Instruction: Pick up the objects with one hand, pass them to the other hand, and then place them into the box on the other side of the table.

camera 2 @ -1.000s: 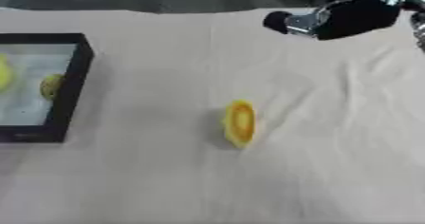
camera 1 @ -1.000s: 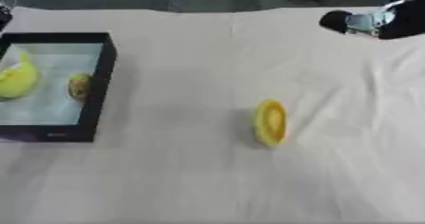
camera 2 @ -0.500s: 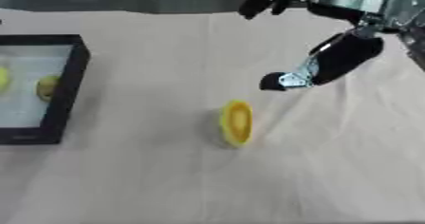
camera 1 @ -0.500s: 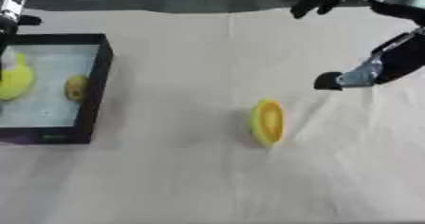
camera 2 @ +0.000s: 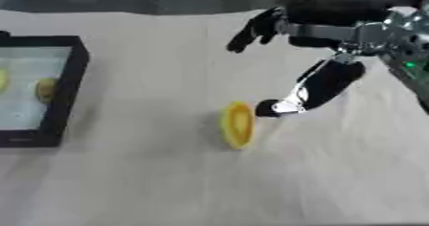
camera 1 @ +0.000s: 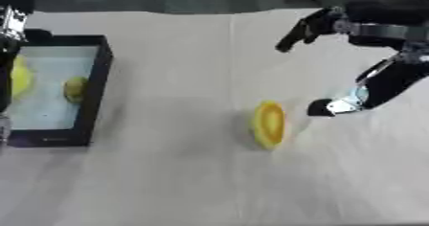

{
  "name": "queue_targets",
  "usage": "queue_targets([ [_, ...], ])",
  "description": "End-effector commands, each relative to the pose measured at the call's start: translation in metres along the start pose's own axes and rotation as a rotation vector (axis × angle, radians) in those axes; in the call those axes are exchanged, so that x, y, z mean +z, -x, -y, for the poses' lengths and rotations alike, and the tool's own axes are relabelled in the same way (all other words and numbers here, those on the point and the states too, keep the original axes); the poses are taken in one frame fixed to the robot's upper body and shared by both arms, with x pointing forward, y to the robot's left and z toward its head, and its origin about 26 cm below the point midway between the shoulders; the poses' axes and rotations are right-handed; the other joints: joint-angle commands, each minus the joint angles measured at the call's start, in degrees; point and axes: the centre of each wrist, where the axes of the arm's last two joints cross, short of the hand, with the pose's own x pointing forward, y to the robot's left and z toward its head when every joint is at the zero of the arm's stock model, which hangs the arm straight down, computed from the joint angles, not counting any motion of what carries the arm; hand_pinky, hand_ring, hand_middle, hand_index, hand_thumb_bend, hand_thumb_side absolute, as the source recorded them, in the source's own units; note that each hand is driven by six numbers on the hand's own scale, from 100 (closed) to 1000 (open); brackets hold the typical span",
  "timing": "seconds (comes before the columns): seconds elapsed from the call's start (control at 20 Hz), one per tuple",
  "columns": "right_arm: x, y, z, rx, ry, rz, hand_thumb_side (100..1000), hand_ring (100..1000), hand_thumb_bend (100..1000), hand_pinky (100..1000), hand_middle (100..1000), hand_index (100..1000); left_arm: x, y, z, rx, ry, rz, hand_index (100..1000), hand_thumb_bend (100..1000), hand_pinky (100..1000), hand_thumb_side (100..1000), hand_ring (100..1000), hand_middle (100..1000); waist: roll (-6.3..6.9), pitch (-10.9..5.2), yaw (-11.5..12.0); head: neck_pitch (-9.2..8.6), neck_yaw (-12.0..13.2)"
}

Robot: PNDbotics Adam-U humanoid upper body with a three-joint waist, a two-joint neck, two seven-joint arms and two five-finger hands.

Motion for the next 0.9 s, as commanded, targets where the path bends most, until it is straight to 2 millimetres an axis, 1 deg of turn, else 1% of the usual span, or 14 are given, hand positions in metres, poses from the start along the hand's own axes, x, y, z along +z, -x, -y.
queue_targets([
  [0.05, -0.001, -0.004, -0.002, 0.028, -0.017, -0.044, 298, 874, 566, 829, 805, 888, 0.0, -0.008, 0.001, -0.001, 0.018, 0.041, 827, 425, 658, 615, 984, 769, -0.43, 0.01, 0.1, -0.1, -0.5],
  [0.3, -0.009, -0.007, -0.014, 0.024, -0.068, -0.078, 288, 875, 559, 828, 806, 885, 0.001, -0.003, 0.006, 0.008, 0.058, 0.038, 825, 409, 655, 623, 982, 769, -0.16, 0.2, 0.5, -0.03, -1.0],
  [0.35, -0.011, -0.008, -0.016, 0.024, -0.083, -0.076, 287, 876, 554, 830, 808, 885, 0.001, -0.003, 0.007, 0.008, 0.063, 0.038, 819, 374, 655, 645, 982, 768, -0.12, 0.25, 0.6, 0.0, -1.2],
  [0.4, -0.014, -0.01, -0.017, 0.025, -0.099, -0.072, 288, 878, 547, 831, 810, 886, 0.002, -0.001, 0.008, 0.008, 0.068, 0.037, 805, 368, 655, 664, 983, 767, -0.09, 0.29, 0.6, 0.01, -1.3],
  [0.6, -0.02, -0.013, -0.02, 0.021, -0.147, -0.063, 279, 880, 544, 832, 814, 887, 0.004, 0.005, 0.012, 0.018, 0.078, 0.015, 803, 372, 654, 671, 983, 765, -0.09, 0.46, 0.9, -0.16, -1.9],
  [0.9, -0.03, 0.0, -0.025, 0.017, -0.154, -0.096, 241, 883, 540, 837, 828, 889, 0.008, 0.012, 0.014, 0.013, 0.087, -0.019, 798, 370, 651, 664, 982, 753, -0.18, 0.51, 1.3, -0.27, -2.8],
])
